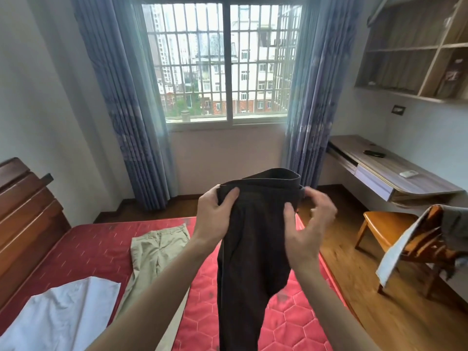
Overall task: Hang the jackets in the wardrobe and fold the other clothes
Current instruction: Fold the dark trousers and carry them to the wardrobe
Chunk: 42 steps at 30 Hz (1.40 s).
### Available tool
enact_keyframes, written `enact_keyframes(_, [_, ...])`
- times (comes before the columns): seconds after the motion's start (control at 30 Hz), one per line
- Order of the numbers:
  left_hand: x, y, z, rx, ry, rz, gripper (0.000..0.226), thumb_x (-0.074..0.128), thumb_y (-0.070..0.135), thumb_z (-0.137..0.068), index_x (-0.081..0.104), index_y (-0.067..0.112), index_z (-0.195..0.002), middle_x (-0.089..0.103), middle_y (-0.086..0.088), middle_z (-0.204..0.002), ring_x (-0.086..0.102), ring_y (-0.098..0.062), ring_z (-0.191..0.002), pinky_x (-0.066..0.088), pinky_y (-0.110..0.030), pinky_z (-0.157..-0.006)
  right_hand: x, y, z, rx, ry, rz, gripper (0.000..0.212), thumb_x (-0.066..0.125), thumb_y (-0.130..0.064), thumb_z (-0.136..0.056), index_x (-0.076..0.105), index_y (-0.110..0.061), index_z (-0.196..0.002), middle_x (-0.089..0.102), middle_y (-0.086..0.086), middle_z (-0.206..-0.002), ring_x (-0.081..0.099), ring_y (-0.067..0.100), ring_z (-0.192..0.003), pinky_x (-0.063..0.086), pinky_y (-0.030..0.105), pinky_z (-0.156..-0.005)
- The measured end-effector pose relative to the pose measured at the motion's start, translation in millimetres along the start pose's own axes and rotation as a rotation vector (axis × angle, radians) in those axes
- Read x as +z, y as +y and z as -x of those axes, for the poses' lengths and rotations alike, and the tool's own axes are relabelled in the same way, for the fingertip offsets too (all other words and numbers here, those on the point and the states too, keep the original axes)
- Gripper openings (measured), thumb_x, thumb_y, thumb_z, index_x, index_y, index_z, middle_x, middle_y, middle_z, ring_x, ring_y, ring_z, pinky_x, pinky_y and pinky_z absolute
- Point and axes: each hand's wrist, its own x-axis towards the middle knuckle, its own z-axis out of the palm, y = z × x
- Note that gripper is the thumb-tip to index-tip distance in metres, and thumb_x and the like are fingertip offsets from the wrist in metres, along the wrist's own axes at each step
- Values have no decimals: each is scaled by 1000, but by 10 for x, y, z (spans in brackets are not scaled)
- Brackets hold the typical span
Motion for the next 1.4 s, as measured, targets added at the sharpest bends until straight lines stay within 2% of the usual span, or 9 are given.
enact_keyframes(0.17, [-181,149,-60,-74,-153,57,21,53,13,-108,70,5,-117,78,-9,-113,73,-25,-110,56,-43,-103,-200,139,-385,-60,-371,-89,89,72,-39,-95,12,-50,-160,33,-8,-160,55,2,-129,46,18,-103])
enact_keyframes(0.37, [-368,250,-161,-37,-281,-39,11,60,16,-105,59,17,-116,72,-19,-108,71,-29,-98,58,-53,-97,-209,-3,-844,-400,-555,26,35,78,-33,-91,63,-12,-115,62,0,-110,65,22,-85,59,39,-61])
enact_keyframes(0.5, [-441,401,-125,79,-328,-145,21,65,19,-103,52,23,-119,71,-22,-98,72,-42,-87,64,-54,-75,-195,-128,-922,-460,-566,63,23,81,-27,-89,70,-8,-95,60,1,-113,63,18,-92,59,28,-66])
enact_keyframes(0.6, [-500,501,-170,124,-326,-177,13,63,16,-104,60,22,-116,69,-21,-96,68,-29,-79,58,-48,-71,-267,-209,-1000,-317,-789,29,9,84,-41,-82,76,-37,-80,53,-5,-135,62,14,-107,55,17,-75])
enact_keyframes(0.73, [-523,641,-210,173,-340,-218,8,61,7,-103,64,10,-111,69,-19,-98,62,-21,-82,52,-38,-75,-282,-202,-1030,-407,-1060,144,17,81,-54,-82,82,-37,-81,48,-13,-150,56,13,-127,52,32,-99])
enact_keyframes(0.9, [-656,698,-233,128,-421,-283,6,60,10,-104,62,11,-110,70,-12,-90,64,-22,-76,55,-38,-68,-290,-273,-1140,-376,-1072,164,41,73,-54,-91,78,-13,-95,71,0,-87,69,17,-80,55,45,-74])
enact_keyframes(1.0, [-759,717,-258,134,-456,-350,5,60,14,-105,62,17,-108,71,-8,-88,67,-21,-75,57,-44,-68,-300,-363,-1209,-312,-1104,127,46,73,-56,-90,77,-11,-92,70,7,-83,68,26,-78,54,46,-73])
enact_keyframes(1.13, [-774,767,-282,171,-463,-425,4,60,14,-105,58,13,-108,69,8,-75,64,-4,-63,50,-21,-57,-333,-488,-1319,-216,-1099,58,34,79,-45,-86,82,-15,-101,71,4,-92,68,23,-83,55,46,-77])
enact_keyframes(1.4, [-797,858,-428,213,-462,-523,9,63,17,-103,55,13,-102,74,-9,-96,74,-23,-92,64,-42,-79,-324,-610,-1532,-254,-1084,86,24,73,-33,-94,66,-14,-106,73,0,-96,73,17,-91,63,43,-76])
